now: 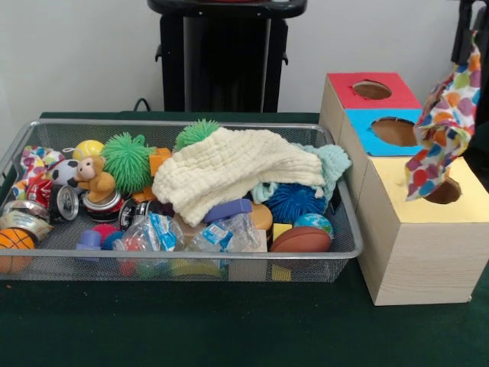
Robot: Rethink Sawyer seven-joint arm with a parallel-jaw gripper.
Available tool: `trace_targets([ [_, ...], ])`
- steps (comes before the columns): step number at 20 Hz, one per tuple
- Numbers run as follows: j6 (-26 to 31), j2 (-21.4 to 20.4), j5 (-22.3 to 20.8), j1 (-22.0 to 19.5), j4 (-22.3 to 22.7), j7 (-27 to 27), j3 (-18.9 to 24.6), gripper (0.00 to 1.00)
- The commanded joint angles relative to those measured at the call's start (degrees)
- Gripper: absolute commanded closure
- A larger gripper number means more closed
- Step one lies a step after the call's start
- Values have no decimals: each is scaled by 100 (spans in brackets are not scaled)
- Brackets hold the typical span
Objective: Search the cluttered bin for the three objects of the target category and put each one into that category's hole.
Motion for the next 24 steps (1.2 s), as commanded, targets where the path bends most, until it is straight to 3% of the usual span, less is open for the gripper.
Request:
trace_targets([
  [1, 876, 298, 481, 103, 99, 2142, 187, 100],
  [5, 750, 300, 842, 93, 560, 2280, 399, 100],
  [11, 137, 460, 1001, -118, 987, 1799, 794, 100],
  [24, -717, 781, 674, -194, 1144, 1515, 954, 100],
])
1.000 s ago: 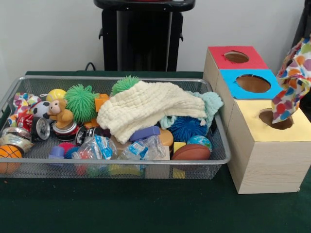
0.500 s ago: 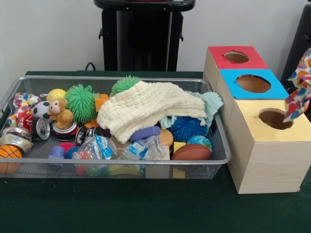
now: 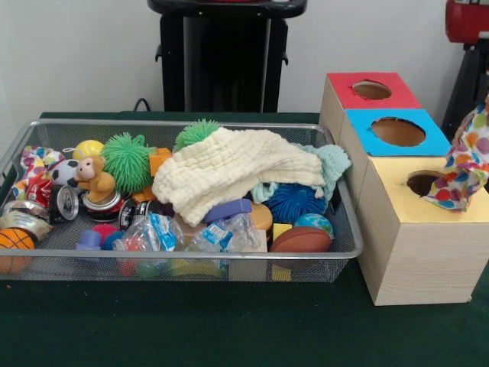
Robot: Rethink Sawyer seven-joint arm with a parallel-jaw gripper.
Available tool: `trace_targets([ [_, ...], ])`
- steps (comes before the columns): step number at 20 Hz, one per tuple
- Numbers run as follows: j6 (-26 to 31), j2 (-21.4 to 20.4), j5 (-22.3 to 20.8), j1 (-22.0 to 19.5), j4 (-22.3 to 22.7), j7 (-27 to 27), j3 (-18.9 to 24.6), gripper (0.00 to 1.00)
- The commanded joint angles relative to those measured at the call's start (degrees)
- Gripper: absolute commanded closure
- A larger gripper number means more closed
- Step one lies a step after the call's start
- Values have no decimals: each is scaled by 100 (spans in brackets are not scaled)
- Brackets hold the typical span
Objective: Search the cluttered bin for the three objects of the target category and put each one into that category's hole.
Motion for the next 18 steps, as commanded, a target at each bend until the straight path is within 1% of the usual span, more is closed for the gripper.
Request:
trace_targets([
  [1, -388, 448, -145, -180, 661, 860, 486, 100],
  [6, -563, 554, -220, -197, 679, 807, 453, 100],
  [11, -553, 651, -338, -108, 569, 849, 198, 100],
  [14, -503, 806, -563, 145, 307, 987, -330, 100],
  [17, -465, 996, -896, 395, -51, 1004, -1013, 100],
  [18, -461, 1005, -941, 374, -81, 962, -1062, 100],
])
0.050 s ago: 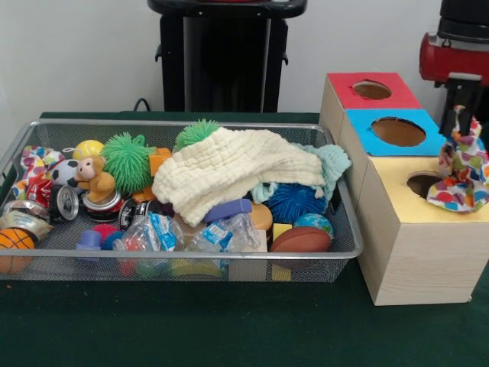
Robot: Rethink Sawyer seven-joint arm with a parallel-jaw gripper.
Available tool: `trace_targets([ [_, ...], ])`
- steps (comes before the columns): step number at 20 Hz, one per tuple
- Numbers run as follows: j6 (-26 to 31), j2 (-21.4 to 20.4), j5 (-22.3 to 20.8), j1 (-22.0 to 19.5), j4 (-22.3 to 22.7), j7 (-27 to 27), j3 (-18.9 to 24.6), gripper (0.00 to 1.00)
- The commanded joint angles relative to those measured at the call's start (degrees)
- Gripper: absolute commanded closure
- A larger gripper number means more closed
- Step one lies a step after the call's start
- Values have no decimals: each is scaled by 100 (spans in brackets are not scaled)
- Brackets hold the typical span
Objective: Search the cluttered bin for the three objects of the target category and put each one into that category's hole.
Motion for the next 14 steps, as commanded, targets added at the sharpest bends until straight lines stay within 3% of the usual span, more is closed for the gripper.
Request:
trace_targets([
  [1, -63, 512, -737, 152, -170, 921, -784, 100],
  [4, -275, 499, -904, -32, -168, 702, -760, 100],
  [8, -727, 510, -1039, -367, -76, 502, -370, 100],
  [11, -1129, 380, -806, -744, 357, 556, 445, 100],
  [14, -1203, 400, -730, -839, 434, 657, 742, 100],
])
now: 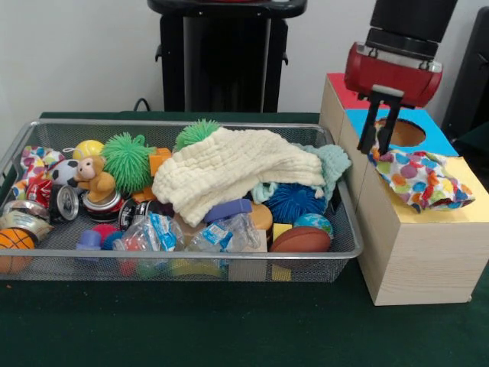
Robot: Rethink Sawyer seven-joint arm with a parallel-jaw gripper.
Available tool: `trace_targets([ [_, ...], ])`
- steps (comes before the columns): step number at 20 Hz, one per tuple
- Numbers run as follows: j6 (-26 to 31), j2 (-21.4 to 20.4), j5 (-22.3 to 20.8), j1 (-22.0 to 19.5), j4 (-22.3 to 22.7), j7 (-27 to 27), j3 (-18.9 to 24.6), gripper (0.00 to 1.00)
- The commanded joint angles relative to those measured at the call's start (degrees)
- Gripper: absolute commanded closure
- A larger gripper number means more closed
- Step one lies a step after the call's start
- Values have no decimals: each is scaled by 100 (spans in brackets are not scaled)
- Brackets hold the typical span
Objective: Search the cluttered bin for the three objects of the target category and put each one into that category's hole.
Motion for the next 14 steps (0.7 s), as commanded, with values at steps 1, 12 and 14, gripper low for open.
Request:
trace_targets([
  [1, -551, 199, 8, -459, 528, 676, 1118, 100],
  [12, -107, -48, 397, -621, 757, 1022, 1851, 100],
  [14, 27, -84, 458, -518, 733, 1137, 1771, 100],
])
